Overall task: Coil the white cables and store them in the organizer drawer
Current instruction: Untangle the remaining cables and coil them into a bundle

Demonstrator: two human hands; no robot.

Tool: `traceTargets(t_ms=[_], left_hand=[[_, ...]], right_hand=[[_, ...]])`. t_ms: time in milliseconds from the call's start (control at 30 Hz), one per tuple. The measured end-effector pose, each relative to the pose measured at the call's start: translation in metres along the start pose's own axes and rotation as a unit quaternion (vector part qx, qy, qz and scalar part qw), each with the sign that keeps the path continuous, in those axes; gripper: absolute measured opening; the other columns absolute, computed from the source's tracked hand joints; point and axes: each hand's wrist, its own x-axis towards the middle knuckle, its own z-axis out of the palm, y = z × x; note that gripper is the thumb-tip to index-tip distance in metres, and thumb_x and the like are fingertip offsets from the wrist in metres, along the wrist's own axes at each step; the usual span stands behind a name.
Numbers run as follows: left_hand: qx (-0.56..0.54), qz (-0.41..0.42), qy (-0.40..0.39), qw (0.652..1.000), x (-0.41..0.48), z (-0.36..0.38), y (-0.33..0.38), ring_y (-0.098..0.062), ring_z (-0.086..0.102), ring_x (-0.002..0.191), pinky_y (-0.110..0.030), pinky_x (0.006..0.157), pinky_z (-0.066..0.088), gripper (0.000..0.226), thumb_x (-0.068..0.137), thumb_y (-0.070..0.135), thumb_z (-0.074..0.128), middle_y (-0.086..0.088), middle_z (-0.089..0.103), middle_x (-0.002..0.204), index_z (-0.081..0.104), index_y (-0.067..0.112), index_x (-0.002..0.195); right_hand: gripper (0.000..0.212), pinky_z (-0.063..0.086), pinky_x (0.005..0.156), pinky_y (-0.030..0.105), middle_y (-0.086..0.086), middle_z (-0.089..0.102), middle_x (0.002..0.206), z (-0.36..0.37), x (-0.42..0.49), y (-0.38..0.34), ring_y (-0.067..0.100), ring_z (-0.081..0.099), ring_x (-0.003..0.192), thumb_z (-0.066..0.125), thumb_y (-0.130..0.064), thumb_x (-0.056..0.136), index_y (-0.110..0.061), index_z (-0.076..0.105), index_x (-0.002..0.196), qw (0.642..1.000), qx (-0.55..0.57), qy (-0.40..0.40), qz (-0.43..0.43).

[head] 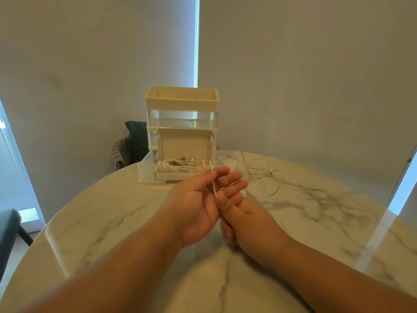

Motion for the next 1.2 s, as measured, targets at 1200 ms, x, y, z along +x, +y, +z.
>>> traceTargets(t_ms=[1200], left_hand=[[0.034, 0.058, -0.001, 0.998, 0.001, -0.012, 0.018, -0.032, 0.071, 0.102, -0.049, 0.075, 0.059, 0.041, 0.105, 0.007, 0.036, -0.013, 0.072, 0.114, 0.040, 0.023, 0.142]], right_hand=[[0.026, 0.049, 0.061, 0.030, 0.022, 0.072, 0.089, -0.012, 0.002, 0.001, 0.024, 0.066, 0.069, 0.060, 0.004, 0.091, -0.002, 0.056, 0.115, 0.973, 0.221, 0.000, 0.063]])
